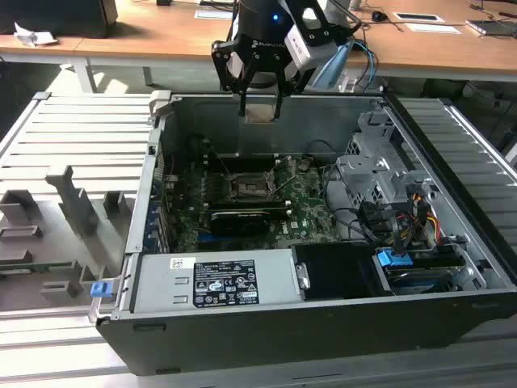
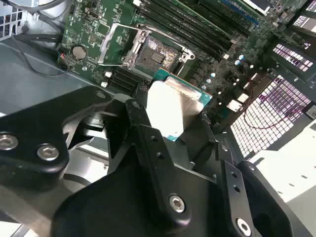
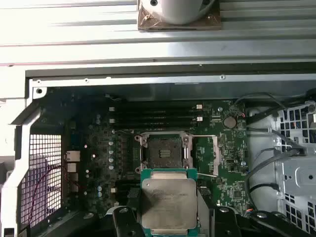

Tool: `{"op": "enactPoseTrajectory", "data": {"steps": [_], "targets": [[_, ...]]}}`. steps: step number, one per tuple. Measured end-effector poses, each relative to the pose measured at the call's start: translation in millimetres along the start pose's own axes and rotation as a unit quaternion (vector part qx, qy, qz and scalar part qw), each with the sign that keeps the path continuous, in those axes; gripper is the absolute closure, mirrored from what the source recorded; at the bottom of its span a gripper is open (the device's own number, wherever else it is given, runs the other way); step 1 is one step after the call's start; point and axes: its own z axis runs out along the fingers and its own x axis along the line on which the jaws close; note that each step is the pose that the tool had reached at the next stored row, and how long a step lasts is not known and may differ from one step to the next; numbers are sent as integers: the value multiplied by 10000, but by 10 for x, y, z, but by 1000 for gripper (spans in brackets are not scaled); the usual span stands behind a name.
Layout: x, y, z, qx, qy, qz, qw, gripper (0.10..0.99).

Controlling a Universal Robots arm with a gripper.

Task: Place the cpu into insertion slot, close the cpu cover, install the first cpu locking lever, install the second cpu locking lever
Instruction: 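Place the cpu into insertion slot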

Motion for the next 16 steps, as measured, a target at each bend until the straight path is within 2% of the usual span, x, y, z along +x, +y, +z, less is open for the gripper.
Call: {"op": "enactPoseTrajectory", "data": {"steps": [16], "targets": [[0,0,0,-6,-31,341,9994,549]]}}
